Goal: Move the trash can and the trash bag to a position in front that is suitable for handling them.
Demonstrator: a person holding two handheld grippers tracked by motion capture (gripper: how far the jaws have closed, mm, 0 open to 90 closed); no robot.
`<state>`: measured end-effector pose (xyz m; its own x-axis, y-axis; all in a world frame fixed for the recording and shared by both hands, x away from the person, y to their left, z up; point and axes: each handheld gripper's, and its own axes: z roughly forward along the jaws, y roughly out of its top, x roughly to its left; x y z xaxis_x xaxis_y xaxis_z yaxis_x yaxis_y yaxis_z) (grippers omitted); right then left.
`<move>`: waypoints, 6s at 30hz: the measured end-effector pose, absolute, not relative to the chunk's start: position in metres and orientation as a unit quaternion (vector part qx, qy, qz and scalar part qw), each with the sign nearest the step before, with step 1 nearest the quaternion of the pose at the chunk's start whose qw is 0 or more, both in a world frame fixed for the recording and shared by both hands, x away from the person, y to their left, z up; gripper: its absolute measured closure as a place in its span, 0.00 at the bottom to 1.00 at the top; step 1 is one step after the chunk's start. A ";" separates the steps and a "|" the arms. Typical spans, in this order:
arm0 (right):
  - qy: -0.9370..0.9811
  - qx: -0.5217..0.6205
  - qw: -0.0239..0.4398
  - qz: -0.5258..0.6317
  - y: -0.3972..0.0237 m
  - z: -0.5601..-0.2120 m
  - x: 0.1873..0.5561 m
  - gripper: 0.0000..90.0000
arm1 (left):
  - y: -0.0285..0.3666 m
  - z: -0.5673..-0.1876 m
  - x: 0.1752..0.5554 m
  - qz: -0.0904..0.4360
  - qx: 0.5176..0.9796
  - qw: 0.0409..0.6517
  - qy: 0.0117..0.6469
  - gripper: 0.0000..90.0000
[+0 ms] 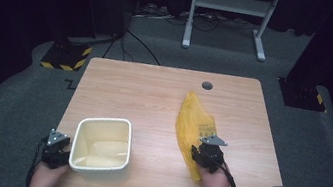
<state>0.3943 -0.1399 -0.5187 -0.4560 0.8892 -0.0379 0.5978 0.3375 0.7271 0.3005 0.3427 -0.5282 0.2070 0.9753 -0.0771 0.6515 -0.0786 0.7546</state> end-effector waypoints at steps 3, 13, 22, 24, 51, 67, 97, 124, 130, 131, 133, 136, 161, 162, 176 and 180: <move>0.781 0.481 0.222 0.331 -0.145 -0.519 0.394 0.60 | 0.342 -0.528 0.301 0.235 0.694 0.347 0.586 0.29; 0.740 0.534 0.246 0.326 -0.213 -0.521 0.388 0.60 | 0.342 -0.528 0.301 0.237 0.694 0.345 0.585 0.29; 0.717 0.566 0.263 0.312 -0.262 -0.519 0.373 0.59 | 0.341 -0.528 0.301 0.238 0.696 0.342 0.584 0.29; 0.716 0.564 0.260 0.319 -0.261 -0.518 0.371 0.58 | 0.341 -0.528 0.301 0.238 0.696 0.343 0.585 0.29; 0.762 0.413 0.258 0.427 -0.134 -0.484 0.331 0.37 | 0.335 -0.495 0.280 0.269 0.684 0.389 0.556 0.31; 0.777 0.388 0.217 0.446 -0.104 -0.492 0.321 0.37 | 0.240 -0.491 0.313 0.231 0.726 0.383 0.522 0.29; 0.769 0.404 0.241 0.432 -0.146 -0.493 0.302 0.44 | 0.183 -0.494 0.301 0.208 0.746 0.414 0.479 0.43; 0.749 0.453 0.263 0.405 -0.169 -0.491 0.352 0.48 | 0.158 -0.498 0.366 0.226 0.730 0.425 0.485 0.56; 0.761 0.428 0.267 0.408 -0.161 -0.493 0.330 0.51 | 0.148 -0.498 0.377 0.223 0.737 0.428 0.473 0.69; 0.760 0.428 0.268 0.409 -0.160 -0.493 0.327 0.51 | 0.147 -0.498 0.380 0.222 0.738 0.428 0.471 0.70; 0.761 0.426 0.264 0.412 -0.158 -0.493 0.322 0.51 | 0.146 -0.497 0.387 0.216 0.741 0.432 0.466 0.73; 0.763 0.422 0.264 0.413 -0.156 -0.493 0.315 0.52 | 0.148 -0.499 0.399 0.202 0.743 0.442 0.461 0.72; 0.756 0.439 0.273 0.401 -0.212 -0.489 0.331 0.38 | 0.211 -0.506 0.347 0.222 0.748 0.363 0.510 0.30; 0.755 0.443 0.273 0.399 -0.218 -0.489 0.333 0.37 | 0.214 -0.507 0.343 0.219 0.751 0.356 0.511 0.28; 0.753 0.475 0.276 0.362 -0.260 -0.504 0.341 0.35 | 0.231 -0.510 0.313 0.236 0.737 0.362 0.520 0.19; 0.741 0.496 0.283 0.353 -0.276 -0.504 0.341 0.38 | 0.233 -0.513 0.313 0.231 0.737 0.362 0.522 0.18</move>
<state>0.3409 -0.2759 -0.5041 -0.3474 0.9352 -0.0683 0.5353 0.2576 0.8044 0.3129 0.2327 -0.5127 0.3477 0.9368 -0.0387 0.6023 -0.1915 0.7750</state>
